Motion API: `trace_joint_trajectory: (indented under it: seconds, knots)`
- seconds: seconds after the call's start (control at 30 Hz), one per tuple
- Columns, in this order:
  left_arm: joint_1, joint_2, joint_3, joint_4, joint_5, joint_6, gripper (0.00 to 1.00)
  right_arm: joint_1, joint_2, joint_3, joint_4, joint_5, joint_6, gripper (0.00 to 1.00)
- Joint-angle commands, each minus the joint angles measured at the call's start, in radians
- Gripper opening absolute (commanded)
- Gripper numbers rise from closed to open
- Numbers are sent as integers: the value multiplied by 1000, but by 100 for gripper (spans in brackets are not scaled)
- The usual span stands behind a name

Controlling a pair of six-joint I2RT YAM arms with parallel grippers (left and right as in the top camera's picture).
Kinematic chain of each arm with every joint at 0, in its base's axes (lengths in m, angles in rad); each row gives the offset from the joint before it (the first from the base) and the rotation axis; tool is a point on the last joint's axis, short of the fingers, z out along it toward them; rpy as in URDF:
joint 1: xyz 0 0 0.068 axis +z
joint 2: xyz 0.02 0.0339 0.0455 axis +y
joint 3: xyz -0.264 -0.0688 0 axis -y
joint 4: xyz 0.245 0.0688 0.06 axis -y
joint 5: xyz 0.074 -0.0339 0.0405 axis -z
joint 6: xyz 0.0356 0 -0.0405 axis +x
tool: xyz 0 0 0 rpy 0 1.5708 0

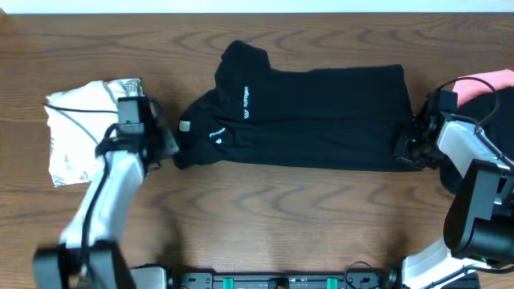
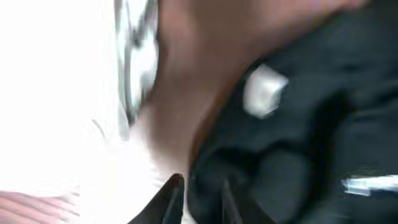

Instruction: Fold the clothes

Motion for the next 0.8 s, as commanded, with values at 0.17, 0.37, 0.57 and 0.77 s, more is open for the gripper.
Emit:
trace_joint_trajectory:
  seconds: [0.17,0.37,0.57,0.77]
  knots:
    - [-137,-66,4,45,48,24,21,-17,62,-60,-2,99,14,17]
    - [-309,37,4,160,47,50,19,-17,62,-60,-3,99,14,17]
    - [-382,168,4,361,47,50,19,-17,62,-60,-2,92,14,17]
    - [-385,258,4,437,47,48,19,-17,62,-60,3,77,14,17]
